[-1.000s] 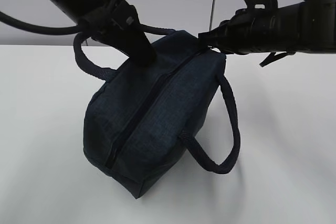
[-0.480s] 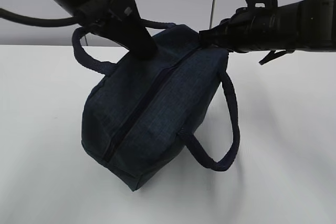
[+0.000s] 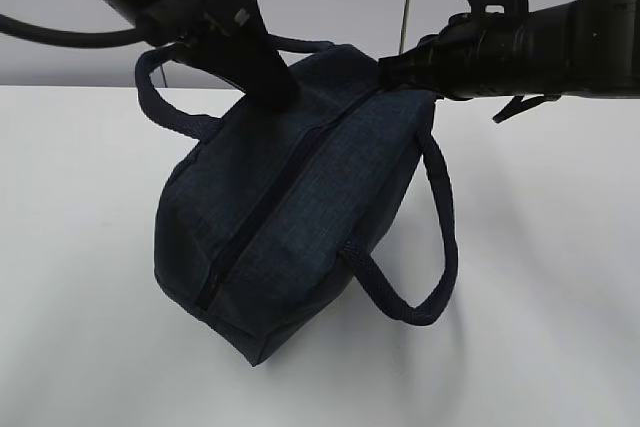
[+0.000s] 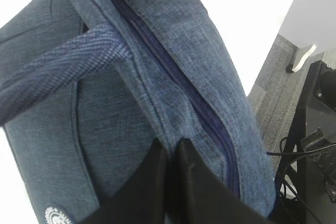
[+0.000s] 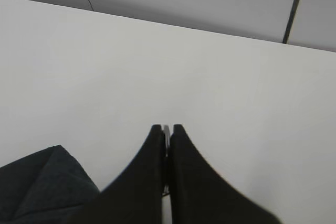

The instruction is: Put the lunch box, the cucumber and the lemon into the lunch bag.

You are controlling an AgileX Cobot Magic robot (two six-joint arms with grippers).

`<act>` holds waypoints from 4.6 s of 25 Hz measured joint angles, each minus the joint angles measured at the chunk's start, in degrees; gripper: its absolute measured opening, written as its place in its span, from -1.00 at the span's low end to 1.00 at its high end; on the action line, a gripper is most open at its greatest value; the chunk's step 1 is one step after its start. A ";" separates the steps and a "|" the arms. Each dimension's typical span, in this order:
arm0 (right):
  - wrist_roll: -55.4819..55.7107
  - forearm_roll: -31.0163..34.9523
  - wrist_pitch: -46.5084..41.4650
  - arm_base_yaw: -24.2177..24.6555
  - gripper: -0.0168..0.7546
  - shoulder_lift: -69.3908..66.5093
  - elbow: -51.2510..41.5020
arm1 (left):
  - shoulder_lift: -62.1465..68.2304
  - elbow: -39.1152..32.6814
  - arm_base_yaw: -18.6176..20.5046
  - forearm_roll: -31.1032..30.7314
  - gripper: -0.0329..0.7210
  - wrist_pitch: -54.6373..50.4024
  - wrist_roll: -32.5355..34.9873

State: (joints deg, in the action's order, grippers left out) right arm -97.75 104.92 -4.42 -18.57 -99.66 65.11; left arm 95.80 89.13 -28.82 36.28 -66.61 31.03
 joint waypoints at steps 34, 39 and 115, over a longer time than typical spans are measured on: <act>-2.25 0.45 8.00 1.50 0.25 16.61 0.00 | 4.19 -0.24 0.00 -1.36 -0.93 13.05 -7.76; -2.60 0.45 9.18 1.50 0.25 17.21 -0.10 | 4.45 -0.46 0.00 0.77 -0.93 23.10 -11.52; 24.80 -10.31 -8.82 1.50 0.09 53.72 -9.36 | -22.53 -0.28 5.33 -25.14 0.14 10.77 -17.59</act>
State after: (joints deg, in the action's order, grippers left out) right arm -72.95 94.61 -13.24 -17.07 -45.94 55.76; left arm 73.27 88.86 -23.49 11.14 -55.84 13.44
